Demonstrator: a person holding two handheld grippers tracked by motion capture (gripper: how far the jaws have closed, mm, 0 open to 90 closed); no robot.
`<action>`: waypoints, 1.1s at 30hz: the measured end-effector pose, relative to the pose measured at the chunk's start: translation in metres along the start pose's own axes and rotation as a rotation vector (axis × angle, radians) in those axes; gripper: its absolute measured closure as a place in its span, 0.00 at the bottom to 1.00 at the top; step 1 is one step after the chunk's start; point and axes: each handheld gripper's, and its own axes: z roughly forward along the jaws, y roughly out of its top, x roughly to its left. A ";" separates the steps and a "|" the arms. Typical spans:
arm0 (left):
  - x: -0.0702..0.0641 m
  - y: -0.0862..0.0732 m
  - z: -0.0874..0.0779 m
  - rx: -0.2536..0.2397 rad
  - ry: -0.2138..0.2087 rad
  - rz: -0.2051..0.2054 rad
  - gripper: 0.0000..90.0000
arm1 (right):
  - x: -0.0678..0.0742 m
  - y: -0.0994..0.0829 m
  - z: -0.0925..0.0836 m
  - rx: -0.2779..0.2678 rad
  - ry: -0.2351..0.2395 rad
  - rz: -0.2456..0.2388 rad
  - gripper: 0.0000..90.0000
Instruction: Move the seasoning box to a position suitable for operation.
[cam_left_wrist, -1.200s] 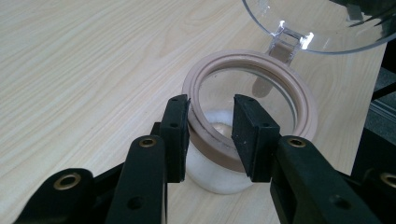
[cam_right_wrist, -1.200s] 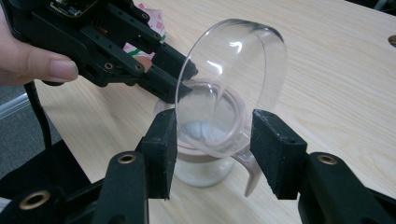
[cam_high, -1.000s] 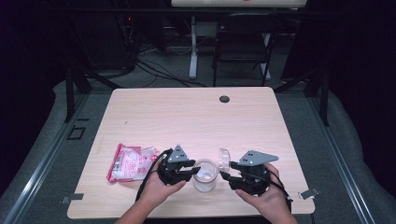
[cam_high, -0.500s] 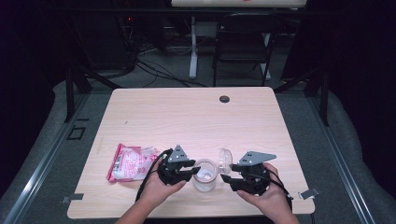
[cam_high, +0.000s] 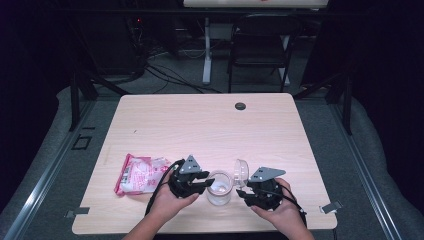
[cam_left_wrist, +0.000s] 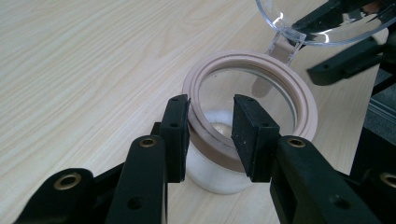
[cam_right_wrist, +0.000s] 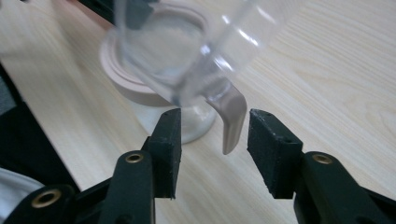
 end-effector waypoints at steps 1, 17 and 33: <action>0.000 0.000 0.000 0.002 -0.002 0.002 0.74 | -0.001 -0.002 0.002 -0.010 -0.012 0.008 0.67; 0.000 0.000 -0.001 -0.014 -0.002 -0.005 0.74 | -0.007 -0.015 0.018 -0.014 0.002 0.070 0.87; 0.004 -0.011 -0.035 -0.071 0.061 -0.038 0.72 | -0.035 -0.004 0.025 -0.044 0.035 0.135 0.94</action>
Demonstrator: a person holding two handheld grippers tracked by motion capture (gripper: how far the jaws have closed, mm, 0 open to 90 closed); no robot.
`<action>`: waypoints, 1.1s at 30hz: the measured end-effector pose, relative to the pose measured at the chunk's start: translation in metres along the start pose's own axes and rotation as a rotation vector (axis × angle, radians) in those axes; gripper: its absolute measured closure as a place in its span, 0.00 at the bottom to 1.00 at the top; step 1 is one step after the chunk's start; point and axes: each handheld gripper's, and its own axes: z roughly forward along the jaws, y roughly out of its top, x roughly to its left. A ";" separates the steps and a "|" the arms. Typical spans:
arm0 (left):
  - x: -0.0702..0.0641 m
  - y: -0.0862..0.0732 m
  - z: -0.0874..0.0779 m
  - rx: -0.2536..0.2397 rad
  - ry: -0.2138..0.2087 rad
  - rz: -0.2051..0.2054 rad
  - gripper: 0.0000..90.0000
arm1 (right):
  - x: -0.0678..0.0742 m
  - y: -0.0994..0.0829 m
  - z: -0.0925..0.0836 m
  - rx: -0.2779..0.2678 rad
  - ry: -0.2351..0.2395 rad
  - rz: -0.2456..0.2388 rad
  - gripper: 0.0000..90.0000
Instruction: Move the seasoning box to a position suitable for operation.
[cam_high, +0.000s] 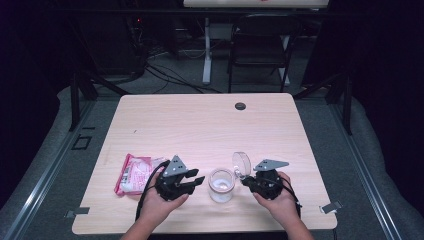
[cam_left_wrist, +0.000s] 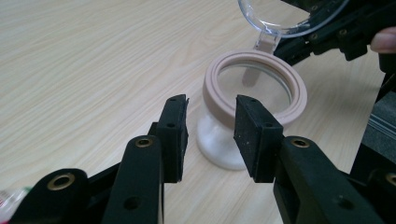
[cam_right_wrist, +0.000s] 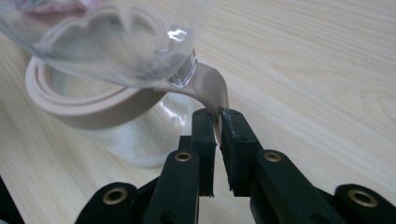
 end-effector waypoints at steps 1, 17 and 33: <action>0.001 -0.001 -0.003 -0.005 0.011 -0.004 0.72 | 0.000 0.000 0.000 0.000 0.000 0.000 0.94; 0.024 -0.023 -0.047 -0.054 0.161 -0.069 0.68 | -0.025 0.021 0.024 -0.051 -0.003 0.081 0.92; 0.046 -0.044 -0.069 -0.076 0.268 -0.114 0.61 | -0.042 0.028 0.037 -0.069 0.037 0.137 0.90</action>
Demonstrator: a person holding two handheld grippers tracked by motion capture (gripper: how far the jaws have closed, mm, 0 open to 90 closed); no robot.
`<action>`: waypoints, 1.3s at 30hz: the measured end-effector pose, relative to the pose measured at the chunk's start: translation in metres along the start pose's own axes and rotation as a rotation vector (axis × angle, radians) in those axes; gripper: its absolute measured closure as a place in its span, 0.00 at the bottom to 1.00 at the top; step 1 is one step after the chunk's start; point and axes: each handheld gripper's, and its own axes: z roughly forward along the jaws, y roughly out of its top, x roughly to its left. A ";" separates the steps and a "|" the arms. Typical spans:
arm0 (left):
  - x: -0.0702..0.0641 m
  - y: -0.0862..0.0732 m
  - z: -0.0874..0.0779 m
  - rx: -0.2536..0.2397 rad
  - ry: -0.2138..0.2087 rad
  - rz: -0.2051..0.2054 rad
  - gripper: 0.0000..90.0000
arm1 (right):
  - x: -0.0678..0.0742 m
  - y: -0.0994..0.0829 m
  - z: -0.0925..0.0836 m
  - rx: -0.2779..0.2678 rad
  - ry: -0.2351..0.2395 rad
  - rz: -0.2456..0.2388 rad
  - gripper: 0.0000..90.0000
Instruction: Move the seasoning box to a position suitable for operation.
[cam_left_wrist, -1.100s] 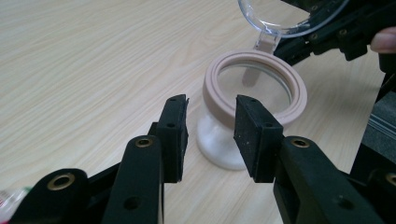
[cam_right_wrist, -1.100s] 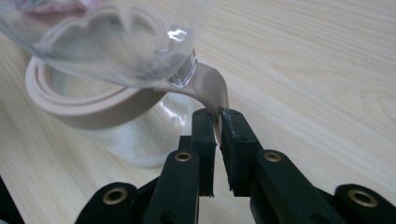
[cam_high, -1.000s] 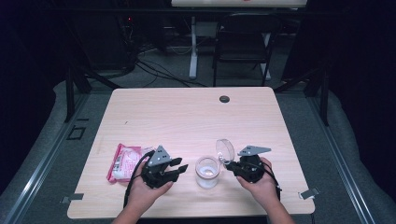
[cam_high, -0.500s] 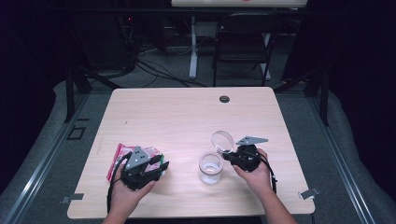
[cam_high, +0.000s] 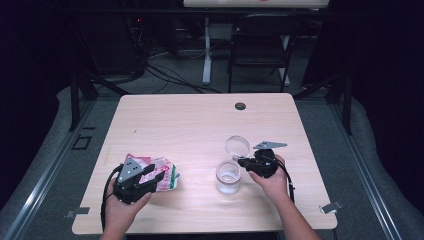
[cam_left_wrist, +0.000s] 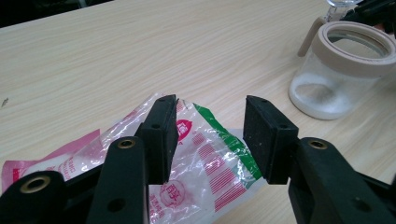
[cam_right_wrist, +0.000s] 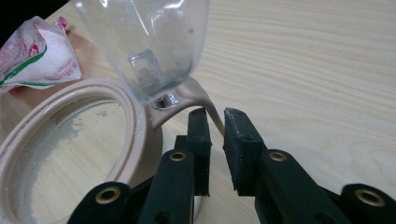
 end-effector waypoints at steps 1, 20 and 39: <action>0.000 0.000 0.000 0.000 0.000 0.000 0.60 | 0.000 0.000 0.000 -0.001 0.001 0.001 0.90; -0.002 -0.021 0.001 0.066 0.021 0.057 0.50 | 0.007 0.004 -0.035 -0.042 -0.032 -0.046 0.73; -0.024 -0.032 0.025 0.101 -0.007 0.156 0.41 | 0.003 0.001 -0.045 -0.078 -0.066 -0.033 0.59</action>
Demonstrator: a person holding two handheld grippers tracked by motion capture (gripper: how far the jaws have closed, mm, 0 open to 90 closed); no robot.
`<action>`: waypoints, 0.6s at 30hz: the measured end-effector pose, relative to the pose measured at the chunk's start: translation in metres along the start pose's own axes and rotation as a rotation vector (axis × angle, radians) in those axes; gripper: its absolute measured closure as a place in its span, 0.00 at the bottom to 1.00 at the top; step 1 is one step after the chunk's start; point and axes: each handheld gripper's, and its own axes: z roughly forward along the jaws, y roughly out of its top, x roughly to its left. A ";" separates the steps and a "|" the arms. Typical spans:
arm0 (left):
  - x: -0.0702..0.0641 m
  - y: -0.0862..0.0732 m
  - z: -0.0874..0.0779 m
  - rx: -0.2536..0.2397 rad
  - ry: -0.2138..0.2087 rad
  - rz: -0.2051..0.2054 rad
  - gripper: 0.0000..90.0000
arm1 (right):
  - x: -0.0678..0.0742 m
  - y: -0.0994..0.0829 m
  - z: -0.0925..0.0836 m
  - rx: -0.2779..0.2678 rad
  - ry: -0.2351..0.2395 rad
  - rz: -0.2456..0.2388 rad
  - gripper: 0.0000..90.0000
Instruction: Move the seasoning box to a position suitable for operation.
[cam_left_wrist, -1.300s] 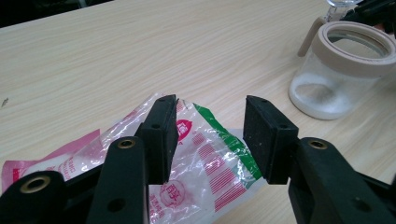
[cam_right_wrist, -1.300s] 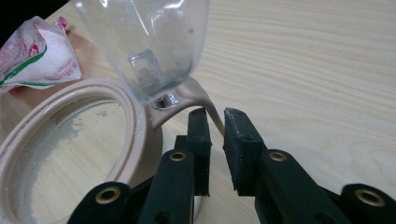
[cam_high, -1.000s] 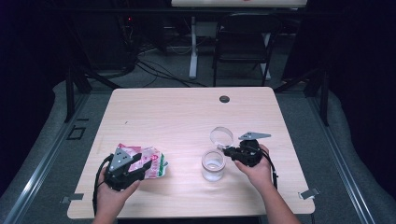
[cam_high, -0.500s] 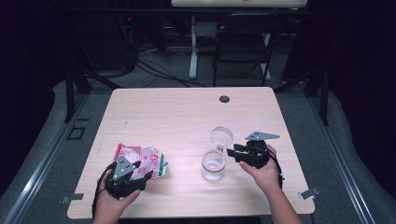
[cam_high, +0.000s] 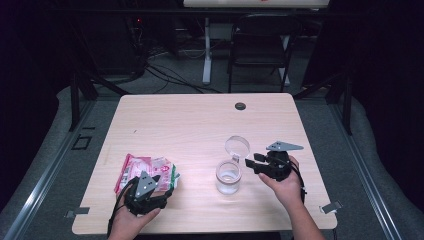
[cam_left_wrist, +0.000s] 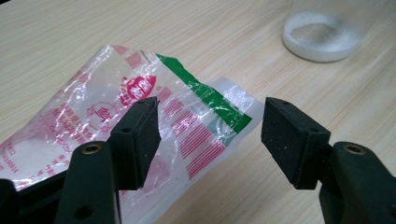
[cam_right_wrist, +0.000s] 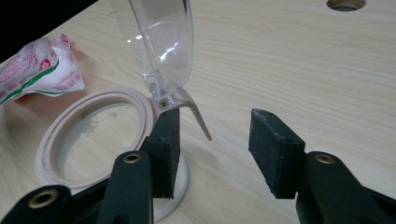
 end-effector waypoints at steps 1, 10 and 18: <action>-0.001 0.000 0.001 0.004 0.004 0.008 0.41 | 0.000 0.000 0.000 -0.006 0.003 0.003 0.59; -0.007 0.004 0.010 0.022 0.013 0.052 0.40 | 0.002 -0.005 -0.006 -0.009 -0.008 -0.001 0.59; -0.005 0.004 0.025 0.061 0.056 0.068 0.42 | 0.000 -0.009 -0.011 -0.019 -0.015 0.006 0.59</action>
